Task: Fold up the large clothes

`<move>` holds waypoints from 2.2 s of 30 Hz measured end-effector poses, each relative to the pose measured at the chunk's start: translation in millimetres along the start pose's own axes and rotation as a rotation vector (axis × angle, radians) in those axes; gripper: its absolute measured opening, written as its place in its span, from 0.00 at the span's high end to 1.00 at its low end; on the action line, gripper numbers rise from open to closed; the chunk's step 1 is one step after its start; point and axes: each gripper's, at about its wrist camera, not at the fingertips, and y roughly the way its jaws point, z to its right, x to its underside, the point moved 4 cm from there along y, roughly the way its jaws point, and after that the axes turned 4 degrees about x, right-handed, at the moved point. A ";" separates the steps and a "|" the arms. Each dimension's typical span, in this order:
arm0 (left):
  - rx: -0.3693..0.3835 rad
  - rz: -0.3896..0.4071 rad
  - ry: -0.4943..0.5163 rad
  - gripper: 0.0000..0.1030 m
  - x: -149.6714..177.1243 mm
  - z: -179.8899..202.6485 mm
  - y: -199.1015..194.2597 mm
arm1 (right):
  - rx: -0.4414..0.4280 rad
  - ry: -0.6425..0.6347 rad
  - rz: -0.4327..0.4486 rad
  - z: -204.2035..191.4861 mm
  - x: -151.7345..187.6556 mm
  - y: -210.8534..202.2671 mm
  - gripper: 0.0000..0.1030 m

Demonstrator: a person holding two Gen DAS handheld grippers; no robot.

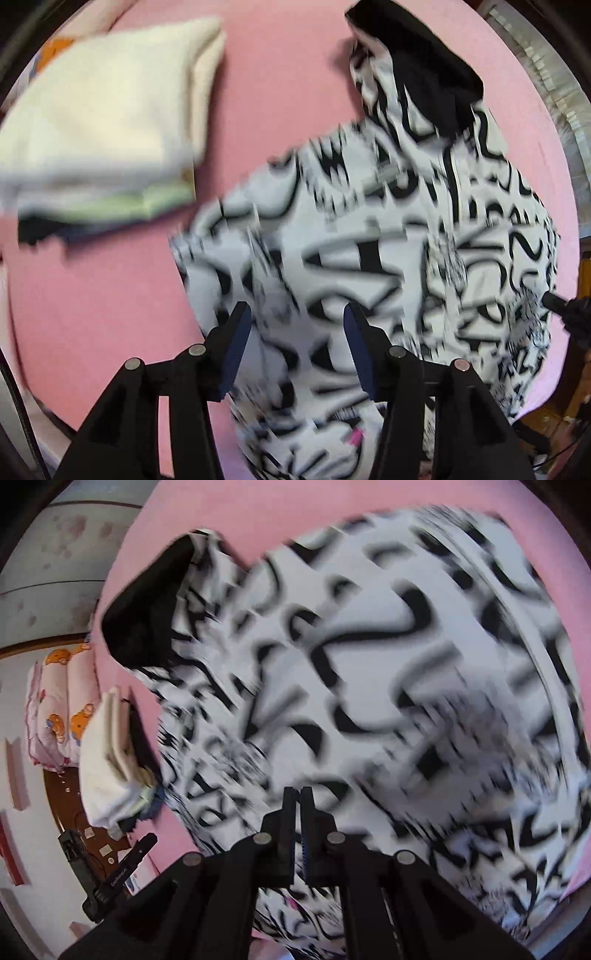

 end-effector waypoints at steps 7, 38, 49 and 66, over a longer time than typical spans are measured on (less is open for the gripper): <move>-0.141 0.083 0.023 0.42 -104.9 -4.1 -10.6 | -0.082 0.005 0.051 -59.0 -88.7 -12.7 0.74; 0.379 0.332 -0.147 0.38 -281.6 13.1 109.4 | -0.099 -0.306 0.164 -144.9 -332.0 75.9 0.50; 0.327 0.344 -0.128 0.66 -306.3 55.9 145.4 | -0.137 -0.462 0.110 -166.7 -336.7 92.1 0.50; 0.338 0.578 0.055 0.97 -254.1 77.3 24.1 | -0.358 -0.640 0.317 -200.9 -256.2 -12.6 0.97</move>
